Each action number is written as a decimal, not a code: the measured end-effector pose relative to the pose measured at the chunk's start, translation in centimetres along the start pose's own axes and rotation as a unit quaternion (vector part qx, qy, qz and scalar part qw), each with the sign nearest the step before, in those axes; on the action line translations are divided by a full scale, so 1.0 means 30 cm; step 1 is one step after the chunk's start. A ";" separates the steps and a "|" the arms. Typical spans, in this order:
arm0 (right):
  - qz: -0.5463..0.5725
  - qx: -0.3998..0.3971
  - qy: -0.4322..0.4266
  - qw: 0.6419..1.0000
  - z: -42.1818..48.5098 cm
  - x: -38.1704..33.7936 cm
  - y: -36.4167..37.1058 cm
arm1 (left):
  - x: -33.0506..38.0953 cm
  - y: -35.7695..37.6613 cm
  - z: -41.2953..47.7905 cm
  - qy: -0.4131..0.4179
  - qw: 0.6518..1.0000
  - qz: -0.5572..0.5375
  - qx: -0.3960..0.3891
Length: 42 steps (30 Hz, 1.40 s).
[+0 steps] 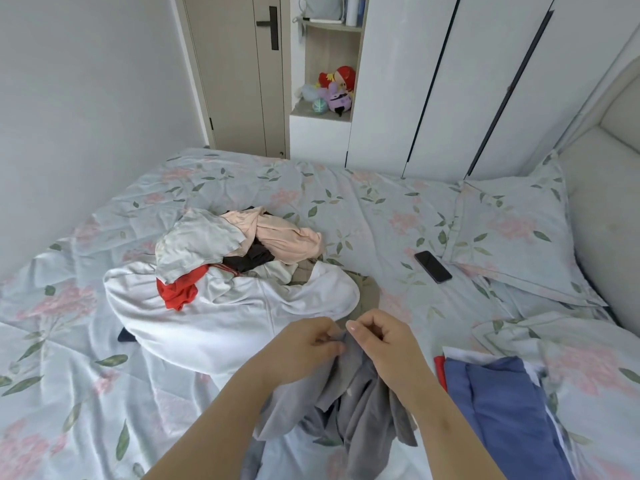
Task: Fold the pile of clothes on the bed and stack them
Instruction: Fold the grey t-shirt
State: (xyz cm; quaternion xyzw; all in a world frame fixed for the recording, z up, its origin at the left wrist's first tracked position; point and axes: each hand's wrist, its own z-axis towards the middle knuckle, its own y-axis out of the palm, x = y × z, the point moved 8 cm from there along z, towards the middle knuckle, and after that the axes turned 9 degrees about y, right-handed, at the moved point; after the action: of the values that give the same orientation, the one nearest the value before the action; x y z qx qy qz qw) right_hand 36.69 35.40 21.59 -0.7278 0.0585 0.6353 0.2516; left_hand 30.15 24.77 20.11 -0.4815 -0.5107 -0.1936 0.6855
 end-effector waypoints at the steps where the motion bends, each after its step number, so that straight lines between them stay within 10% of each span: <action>1: 0.013 0.003 0.008 1.000 -0.002 0.008 -0.007 | -0.002 -0.009 -0.001 -0.005 1.000 -0.006 0.014; 8: -0.157 -0.158 0.149 0.963 -0.046 0.176 0.040 | -0.042 -0.171 -0.040 -0.038 0.930 -0.302 0.209; 12: -0.094 -0.024 0.179 0.979 -0.027 0.211 -0.039 | -0.088 -0.280 -0.067 -0.049 0.854 -0.416 0.307; 17: -0.014 0.108 0.096 0.989 0.011 0.062 -0.131 | -0.182 -0.325 -0.134 -0.160 0.918 -0.156 0.327; 22: -0.046 -0.014 0.006 0.999 0.024 -0.105 -0.022 | -0.022 -0.116 -0.043 -0.015 0.992 -0.120 0.022; 26: -0.071 -0.039 0.018 0.997 0.034 -0.107 -0.017 | 0.018 -0.145 -0.010 0.009 0.993 -0.094 0.073; 31: -0.191 -0.107 0.089 0.972 0.018 0.008 -0.024 | -0.055 -0.254 -0.028 -0.052 0.946 -0.246 0.206; 35: -0.144 -0.084 0.116 0.979 0.018 0.054 -0.038 | -0.199 -0.294 -0.065 -0.193 0.845 -0.383 0.320; 39: -0.018 -0.013 0.137 0.990 0.034 0.052 -0.053 | -0.227 -0.359 -0.119 -0.224 0.890 -0.106 0.382; 42: -0.037 -0.044 0.071 0.996 0.041 -0.018 -0.003 | -0.046 -0.289 -0.039 -0.019 0.969 0.137 0.205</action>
State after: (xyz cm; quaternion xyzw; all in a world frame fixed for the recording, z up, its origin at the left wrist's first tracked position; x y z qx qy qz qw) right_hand 35.53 35.89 22.06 -0.7830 0.0216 0.5743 0.2381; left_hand 23.64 19.46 22.86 -0.4000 -0.4819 0.0200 0.7793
